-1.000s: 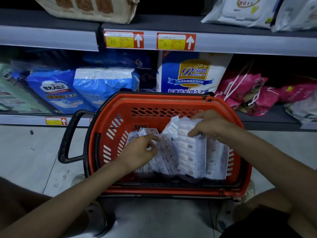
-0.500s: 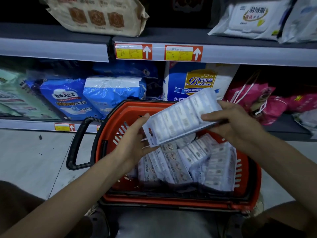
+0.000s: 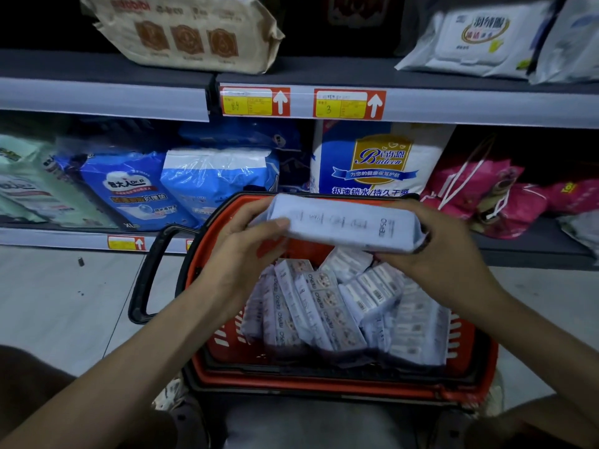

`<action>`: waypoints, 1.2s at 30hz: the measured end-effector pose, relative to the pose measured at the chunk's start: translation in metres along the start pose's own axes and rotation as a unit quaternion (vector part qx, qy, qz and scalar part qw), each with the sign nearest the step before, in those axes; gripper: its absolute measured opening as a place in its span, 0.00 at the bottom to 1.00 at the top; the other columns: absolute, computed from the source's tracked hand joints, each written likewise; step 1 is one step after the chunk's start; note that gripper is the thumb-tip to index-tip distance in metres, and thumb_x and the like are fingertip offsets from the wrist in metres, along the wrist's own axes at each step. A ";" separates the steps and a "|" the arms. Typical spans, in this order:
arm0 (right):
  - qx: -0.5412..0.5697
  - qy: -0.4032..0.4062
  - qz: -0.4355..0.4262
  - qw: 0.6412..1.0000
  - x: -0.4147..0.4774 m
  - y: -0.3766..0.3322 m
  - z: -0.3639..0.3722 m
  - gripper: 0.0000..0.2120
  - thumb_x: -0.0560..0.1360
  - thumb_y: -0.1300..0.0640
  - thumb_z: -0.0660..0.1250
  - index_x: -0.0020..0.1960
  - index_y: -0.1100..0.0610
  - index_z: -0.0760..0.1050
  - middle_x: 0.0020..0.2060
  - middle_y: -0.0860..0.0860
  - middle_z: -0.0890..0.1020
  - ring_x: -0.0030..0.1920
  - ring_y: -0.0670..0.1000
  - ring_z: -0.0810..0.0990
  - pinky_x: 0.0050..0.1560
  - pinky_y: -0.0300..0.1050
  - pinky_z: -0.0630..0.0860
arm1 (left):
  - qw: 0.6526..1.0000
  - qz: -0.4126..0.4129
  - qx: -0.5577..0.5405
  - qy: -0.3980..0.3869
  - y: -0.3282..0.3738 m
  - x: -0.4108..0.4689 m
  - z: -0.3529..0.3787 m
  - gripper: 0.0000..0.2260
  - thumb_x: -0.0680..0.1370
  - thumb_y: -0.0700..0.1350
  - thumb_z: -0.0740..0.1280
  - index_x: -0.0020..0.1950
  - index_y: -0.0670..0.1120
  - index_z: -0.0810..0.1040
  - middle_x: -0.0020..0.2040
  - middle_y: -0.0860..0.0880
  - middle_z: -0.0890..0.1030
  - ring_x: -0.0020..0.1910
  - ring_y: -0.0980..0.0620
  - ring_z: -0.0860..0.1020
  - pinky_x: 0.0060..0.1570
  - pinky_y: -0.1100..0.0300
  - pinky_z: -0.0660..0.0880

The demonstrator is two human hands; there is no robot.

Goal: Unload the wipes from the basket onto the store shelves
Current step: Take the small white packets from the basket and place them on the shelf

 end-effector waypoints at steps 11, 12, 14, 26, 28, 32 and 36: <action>-0.269 0.049 -0.378 0.884 -0.035 -0.071 0.012 0.22 0.74 0.79 0.62 0.60 0.63 0.82 0.63 0.56 0.82 0.71 0.61 0.76 0.70 0.74 0.66 | 0.998 -0.045 -0.041 0.014 0.004 -0.002 0.014 0.11 0.83 0.47 0.65 0.52 0.43 0.84 0.52 0.44 0.87 0.50 0.49 0.86 0.58 0.51 0.78; -0.270 0.056 -0.381 0.882 -0.035 -0.071 0.010 0.21 0.74 0.78 0.62 0.61 0.62 0.81 0.63 0.56 0.81 0.71 0.61 0.76 0.70 0.74 0.66 | 0.997 -0.056 -0.043 0.009 0.002 -0.002 0.016 0.11 0.83 0.47 0.66 0.54 0.42 0.84 0.54 0.43 0.87 0.52 0.48 0.86 0.57 0.52 0.80; -0.270 0.069 -0.377 0.883 -0.034 -0.071 0.006 0.21 0.73 0.78 0.65 0.61 0.62 0.80 0.63 0.56 0.81 0.71 0.61 0.76 0.70 0.73 0.66 | 0.996 -0.077 -0.049 0.002 -0.003 -0.001 0.018 0.10 0.82 0.46 0.67 0.53 0.42 0.86 0.57 0.43 0.87 0.55 0.47 0.85 0.55 0.54 0.82; -0.066 0.122 0.025 0.990 0.008 0.009 -0.035 0.37 0.71 0.63 0.78 0.74 0.45 0.69 0.65 0.49 0.75 0.63 0.44 0.76 0.58 0.34 0.74 | 0.991 -0.127 -0.044 -0.024 -0.013 -0.004 0.012 0.22 0.73 0.47 0.76 0.65 0.42 0.81 0.63 0.41 0.85 0.65 0.41 0.82 0.60 0.49 0.81; 0.046 0.141 0.152 0.977 0.007 0.045 -0.034 0.32 0.72 0.66 0.77 0.71 0.48 0.72 0.54 0.49 0.80 0.55 0.48 0.82 0.51 0.45 0.80 | 0.995 -0.091 -0.035 -0.025 -0.004 -0.002 0.013 0.21 0.73 0.46 0.74 0.64 0.41 0.80 0.62 0.40 0.85 0.60 0.42 0.84 0.57 0.49 0.82; 0.185 0.168 0.256 0.934 -0.008 0.062 -0.021 0.20 0.75 0.69 0.72 0.64 0.54 0.78 0.42 0.53 0.84 0.39 0.50 0.84 0.40 0.46 0.80 | 1.000 0.004 0.014 0.022 0.016 -0.001 0.005 0.25 0.69 0.44 0.76 0.63 0.36 0.77 0.56 0.41 0.87 0.53 0.44 0.87 0.53 0.48 0.84; 0.406 -0.014 0.330 0.852 -0.024 0.033 0.052 0.19 0.77 0.55 0.71 0.67 0.55 0.77 0.56 0.62 0.85 0.54 0.62 0.86 0.56 0.61 0.83 | 0.990 0.082 0.107 0.045 0.019 -0.006 0.007 0.21 0.67 0.44 0.81 0.54 0.40 0.77 0.56 0.39 0.85 0.55 0.39 0.85 0.56 0.41 0.83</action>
Point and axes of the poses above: each hand's wrist, its own x-axis towards the middle knuckle, its own z-axis out of the palm, y = z × x, the point moved 10 cm from there along x, towards the middle knuckle
